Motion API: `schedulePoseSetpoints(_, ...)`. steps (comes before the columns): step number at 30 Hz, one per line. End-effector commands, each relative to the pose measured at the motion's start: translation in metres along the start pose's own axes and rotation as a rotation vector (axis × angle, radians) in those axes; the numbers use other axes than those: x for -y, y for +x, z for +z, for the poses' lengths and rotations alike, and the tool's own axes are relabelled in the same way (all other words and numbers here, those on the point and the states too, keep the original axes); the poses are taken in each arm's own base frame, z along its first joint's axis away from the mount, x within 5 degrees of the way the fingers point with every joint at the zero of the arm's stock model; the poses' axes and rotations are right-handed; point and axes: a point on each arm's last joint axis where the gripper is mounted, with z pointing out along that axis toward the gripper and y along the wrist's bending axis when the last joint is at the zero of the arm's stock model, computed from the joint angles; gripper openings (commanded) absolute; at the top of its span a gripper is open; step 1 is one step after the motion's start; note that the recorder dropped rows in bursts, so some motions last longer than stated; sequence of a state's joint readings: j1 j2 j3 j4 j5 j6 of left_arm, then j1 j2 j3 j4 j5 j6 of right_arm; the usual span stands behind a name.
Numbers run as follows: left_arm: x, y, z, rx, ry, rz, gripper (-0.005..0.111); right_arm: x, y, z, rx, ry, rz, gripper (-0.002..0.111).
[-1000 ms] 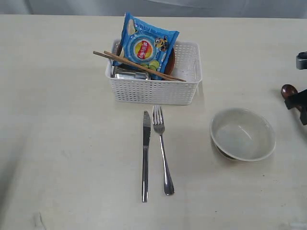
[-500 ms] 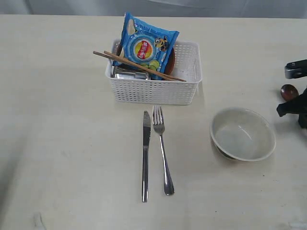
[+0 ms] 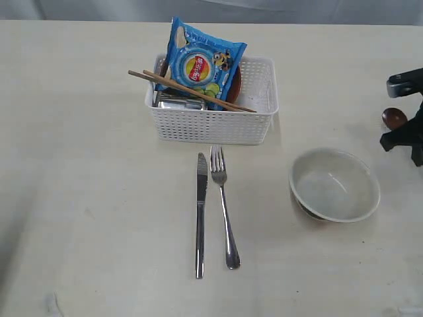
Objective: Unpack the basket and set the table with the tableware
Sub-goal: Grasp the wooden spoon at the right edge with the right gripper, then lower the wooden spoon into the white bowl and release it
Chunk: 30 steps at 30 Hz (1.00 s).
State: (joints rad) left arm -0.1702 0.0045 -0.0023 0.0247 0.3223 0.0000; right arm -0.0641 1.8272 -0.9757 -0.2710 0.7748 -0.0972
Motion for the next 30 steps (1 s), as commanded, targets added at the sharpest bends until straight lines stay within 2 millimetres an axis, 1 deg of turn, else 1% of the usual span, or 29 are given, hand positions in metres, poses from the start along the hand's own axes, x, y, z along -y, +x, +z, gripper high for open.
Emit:
schedulePoseSetpoints(1, 0.000, 0.000, 0.000, 0.005, 0.004, -0.003, 0.000, -0.006, -0.003, -0.035, 0.056, 0.031, -0.096, 0.000)
schedulePoseSetpoints(5, 0.000, 0.000, 0.000, 0.005, 0.004, -0.003, 0.000, -0.018, 0.002, -0.069, 0.088, 0.057, -0.288, 0.000)
schedulePoseSetpoints(8, 0.000, 0.000, 0.000, 0.005, 0.004, -0.003, 0.000, -0.032, 0.011, -0.093, 0.108, 0.072, -0.489, 0.000)
schedulePoseSetpoints(10, 0.000, 0.000, 0.000, 0.005, 0.004, -0.003, 0.000, -0.046, 0.018, -0.109, 0.117, 0.067, -0.655, 0.000)
schedulePoseSetpoints(13, 0.000, 0.000, 0.000, 0.005, 0.004, -0.003, 0.000, -0.067, 0.029, -0.126, 0.114, 0.063, -0.910, 0.000)
schedulePoseSetpoints(15, 0.000, 0.000, 0.000, 0.005, 0.004, -0.003, 0.000, -0.079, 0.035, -0.132, 0.085, 0.064, -1.045, 0.000)
schedulePoseSetpoints(18, 0.000, 0.000, 0.000, 0.005, 0.004, -0.003, 0.000, -0.090, 0.042, -0.130, -0.003, 0.056, -1.207, 0.000)
schedulePoseSetpoints(21, 0.000, 0.000, 0.000, 0.005, 0.004, -0.003, 0.000, -0.095, 0.046, -0.119, -0.078, 0.107, -1.293, 0.000)
schedulePoseSetpoints(25, 0.000, 0.000, 0.000, 0.005, 0.004, -0.003, 0.000, -0.097, 0.048, -0.106, -0.152, 0.156, -1.284, 0.000)
schedulePoseSetpoints(30, 0.000, 0.000, 0.000, 0.005, 0.004, -0.003, 0.000, -0.100, 0.044, -0.091, -0.152, 0.162, -1.286, 0.000)
